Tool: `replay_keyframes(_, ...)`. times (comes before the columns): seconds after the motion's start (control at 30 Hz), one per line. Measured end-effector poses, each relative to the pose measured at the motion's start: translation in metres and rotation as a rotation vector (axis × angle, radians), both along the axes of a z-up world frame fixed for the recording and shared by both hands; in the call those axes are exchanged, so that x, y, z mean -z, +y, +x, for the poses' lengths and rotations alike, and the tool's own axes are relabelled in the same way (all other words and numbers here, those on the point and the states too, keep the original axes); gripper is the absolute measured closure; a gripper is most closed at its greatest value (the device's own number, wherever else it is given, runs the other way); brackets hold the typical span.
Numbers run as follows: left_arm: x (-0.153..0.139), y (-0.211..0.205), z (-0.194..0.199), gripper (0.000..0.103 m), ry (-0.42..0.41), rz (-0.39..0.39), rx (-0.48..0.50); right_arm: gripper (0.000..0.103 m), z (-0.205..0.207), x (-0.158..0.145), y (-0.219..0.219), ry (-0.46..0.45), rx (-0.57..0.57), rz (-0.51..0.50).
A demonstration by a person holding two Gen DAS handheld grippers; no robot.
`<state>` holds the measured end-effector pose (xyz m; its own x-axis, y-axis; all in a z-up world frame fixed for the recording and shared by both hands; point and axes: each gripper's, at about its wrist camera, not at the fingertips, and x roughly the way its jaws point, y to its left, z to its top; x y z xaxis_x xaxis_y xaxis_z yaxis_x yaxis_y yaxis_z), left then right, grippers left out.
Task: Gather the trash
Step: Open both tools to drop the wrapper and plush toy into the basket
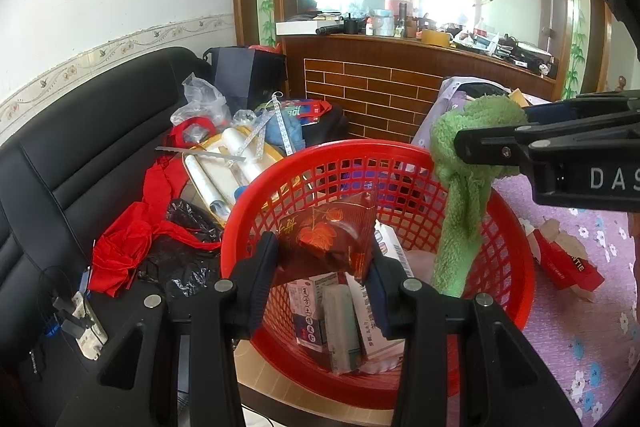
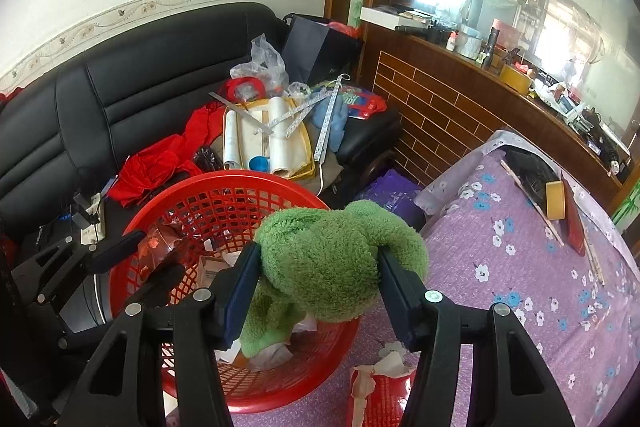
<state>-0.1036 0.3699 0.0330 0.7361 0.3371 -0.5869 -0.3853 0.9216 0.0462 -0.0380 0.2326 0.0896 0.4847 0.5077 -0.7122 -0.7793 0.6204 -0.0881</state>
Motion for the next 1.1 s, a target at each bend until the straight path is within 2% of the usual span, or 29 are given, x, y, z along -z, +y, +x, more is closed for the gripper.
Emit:
replay_keyframes(0.67, 0.001, 0.002, 0.001, 0.062, -0.002, 0.003, 0.001, 0.039, -0.003, -0.002, 0.009, -0.006, -0.013, -0.019)
replay_keyframes(0.83, -0.001, 0.004, 0.002, 0.061, -0.011, 0.013, 0.011, 0.033, -0.007, -0.008, 0.008, -0.022, -0.016, -0.011)
replay_keyframes(0.87, -0.003, 0.003, 0.002, 0.059, -0.013, 0.017, 0.011, 0.032, -0.008, -0.009, 0.007, -0.025, -0.015, -0.008)
replay_keyframes(0.93, -0.004, 0.004, 0.001, 0.051, -0.021, 0.021, 0.011, 0.03, -0.008, -0.014, 0.005, -0.026, -0.01, 0.005)
replay_keyframes(1.1, -0.008, -0.001, 0.0, 0.043, -0.032, 0.035, 0.013, 0.03, -0.008, -0.022, -0.005, -0.02, 0.009, 0.04)
